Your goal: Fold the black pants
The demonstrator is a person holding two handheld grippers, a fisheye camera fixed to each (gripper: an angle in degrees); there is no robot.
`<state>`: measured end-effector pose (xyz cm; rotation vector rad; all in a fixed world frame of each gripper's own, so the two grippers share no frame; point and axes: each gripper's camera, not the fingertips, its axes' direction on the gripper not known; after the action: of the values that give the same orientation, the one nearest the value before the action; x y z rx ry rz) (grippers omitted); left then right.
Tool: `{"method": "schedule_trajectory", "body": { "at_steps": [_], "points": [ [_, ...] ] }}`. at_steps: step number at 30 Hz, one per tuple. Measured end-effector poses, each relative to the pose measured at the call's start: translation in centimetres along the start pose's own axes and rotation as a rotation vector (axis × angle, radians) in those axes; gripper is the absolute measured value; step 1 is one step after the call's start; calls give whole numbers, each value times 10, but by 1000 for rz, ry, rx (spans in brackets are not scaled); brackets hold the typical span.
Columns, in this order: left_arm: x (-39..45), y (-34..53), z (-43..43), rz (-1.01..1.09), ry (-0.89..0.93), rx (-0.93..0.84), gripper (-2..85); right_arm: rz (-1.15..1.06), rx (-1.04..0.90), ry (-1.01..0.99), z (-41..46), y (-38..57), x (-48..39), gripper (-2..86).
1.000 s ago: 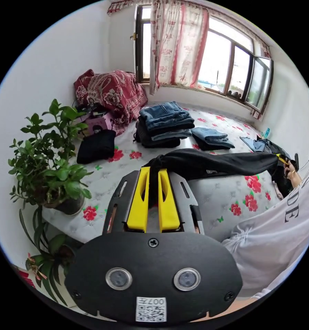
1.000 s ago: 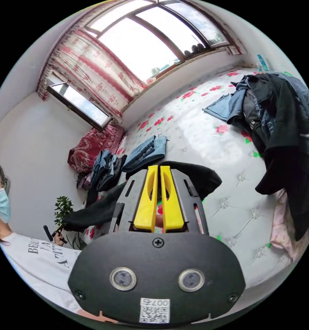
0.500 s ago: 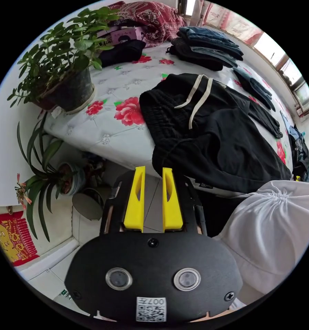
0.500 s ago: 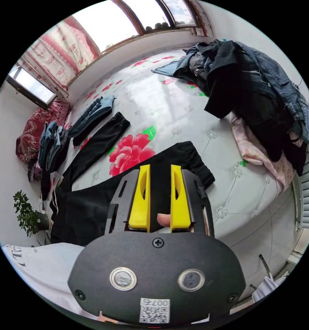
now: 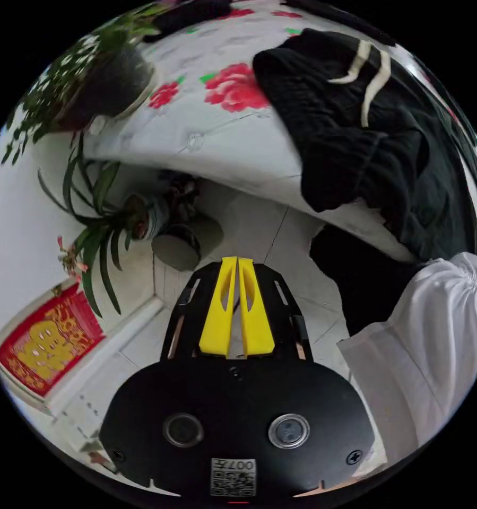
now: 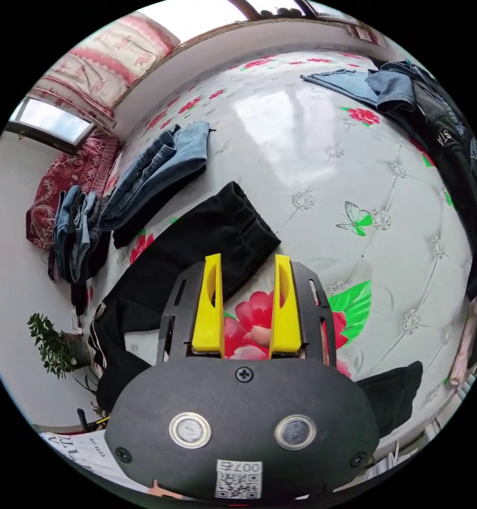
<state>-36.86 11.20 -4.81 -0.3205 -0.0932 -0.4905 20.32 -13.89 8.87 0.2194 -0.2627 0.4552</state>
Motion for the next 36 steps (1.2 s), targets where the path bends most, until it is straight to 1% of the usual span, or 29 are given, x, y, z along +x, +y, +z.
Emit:
{"method": "schedule_trajectory", "body": {
  "at_steps": [1,2,3,5,6,7,8,9,10,11,13,14,15,17,19,21,23,24,26,28,29,33,35,36],
  "points": [
    [-13,9,-17,-117,1,78,-8,14,-23,26,11,-7,-3,116],
    [-21,11,-37,-197,28,155,-9,52,0,90,14,-10,-8,117],
    [-23,9,-48,-214,58,200,-9,38,41,118,14,-11,-13,116],
    [-7,-16,-89,-172,187,373,-8,20,26,177,25,-18,-26,110],
    [2,-27,-96,-143,207,402,-8,10,29,206,26,-19,-30,109],
    [28,-54,-105,-68,233,437,-7,-32,13,236,30,-22,-39,103],
    [59,-85,-107,24,236,438,-5,-58,-10,286,34,-25,-45,97],
    [75,-102,-105,68,228,431,-3,-90,-28,287,35,-26,-48,93],
    [107,-136,-95,134,202,401,2,-140,-64,250,34,-30,-52,88],
    [136,-170,-81,177,181,334,7,-155,-78,251,28,-33,-54,83],
    [175,-214,-62,227,138,243,19,-212,-26,203,3,-36,-58,76],
    [198,-237,-52,246,60,202,19,-255,33,165,-19,-36,-59,74],
    [208,-244,-52,276,29,198,19,-272,65,154,-32,-36,-60,73],
    [237,-269,-66,325,-100,286,3,-330,207,194,-80,-31,-61,72],
    [256,-282,-78,404,-110,395,-3,-363,314,240,-112,-23,-59,74],
    [272,-301,-88,422,-79,433,-6,-354,391,291,-134,-14,-52,78],
    [292,-320,-96,414,-78,464,-7,-255,420,298,-135,-7,-27,89],
    [296,-322,-96,415,-89,476,-8,-204,407,293,-129,-7,-16,93],
    [308,-322,-95,421,-141,499,-7,52,275,266,-93,-7,32,106],
    [308,-316,-93,408,-147,508,-6,192,192,242,-70,3,56,108],
    [305,-306,-94,409,-153,515,-4,212,213,229,-63,13,58,108],
    [276,-249,-104,352,-144,576,-4,112,168,153,-44,37,36,108],
    [245,-197,-108,288,-93,602,0,-4,115,37,-33,56,8,107],
    [237,-185,-107,275,-67,600,1,-34,100,15,-30,62,0,107]
  ]
}}
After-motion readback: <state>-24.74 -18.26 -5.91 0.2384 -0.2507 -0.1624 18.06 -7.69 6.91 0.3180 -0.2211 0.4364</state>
